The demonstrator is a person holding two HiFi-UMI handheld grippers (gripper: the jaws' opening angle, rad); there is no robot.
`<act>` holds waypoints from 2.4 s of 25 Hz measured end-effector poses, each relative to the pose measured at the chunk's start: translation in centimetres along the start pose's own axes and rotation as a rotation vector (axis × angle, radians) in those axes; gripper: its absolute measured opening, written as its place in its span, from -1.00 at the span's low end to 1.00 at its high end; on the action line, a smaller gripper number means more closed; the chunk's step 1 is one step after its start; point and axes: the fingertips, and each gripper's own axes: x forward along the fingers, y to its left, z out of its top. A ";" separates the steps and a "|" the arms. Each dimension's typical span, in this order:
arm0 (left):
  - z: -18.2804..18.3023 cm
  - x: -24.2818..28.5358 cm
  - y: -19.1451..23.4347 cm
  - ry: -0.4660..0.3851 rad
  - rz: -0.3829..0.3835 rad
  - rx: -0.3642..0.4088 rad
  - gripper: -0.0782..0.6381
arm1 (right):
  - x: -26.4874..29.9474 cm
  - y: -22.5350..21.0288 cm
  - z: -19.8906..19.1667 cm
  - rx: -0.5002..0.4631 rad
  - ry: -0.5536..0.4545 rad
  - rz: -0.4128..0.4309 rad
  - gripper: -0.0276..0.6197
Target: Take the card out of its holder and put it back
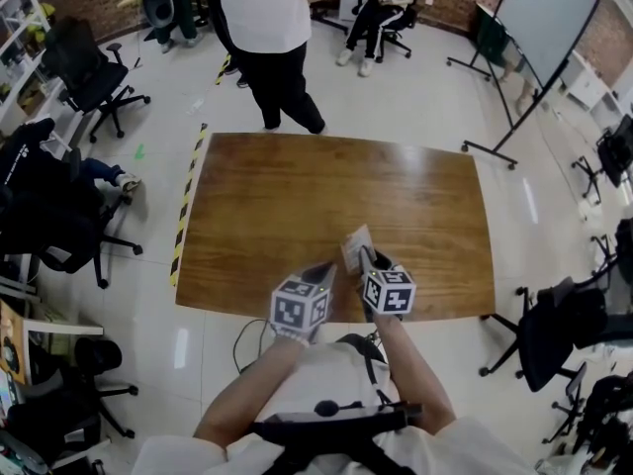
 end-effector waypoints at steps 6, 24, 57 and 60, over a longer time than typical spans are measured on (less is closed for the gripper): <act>-0.2 -0.5 0.2 -0.002 0.007 -0.012 -0.81 | 0.0 0.2 0.1 -0.012 -0.004 -0.002 -0.85; -1.0 -1.7 -1.4 0.012 0.006 -0.031 -0.81 | -4.9 0.7 5.4 -0.017 -0.132 0.006 -0.85; -7.8 -11.3 -12.3 -0.184 0.139 -0.101 -0.81 | -23.5 1.3 -2.3 0.128 -0.160 0.174 -0.86; -8.0 -12.2 -12.8 -0.196 0.151 -0.082 -0.80 | -24.8 1.0 -2.5 0.134 -0.172 0.173 -0.86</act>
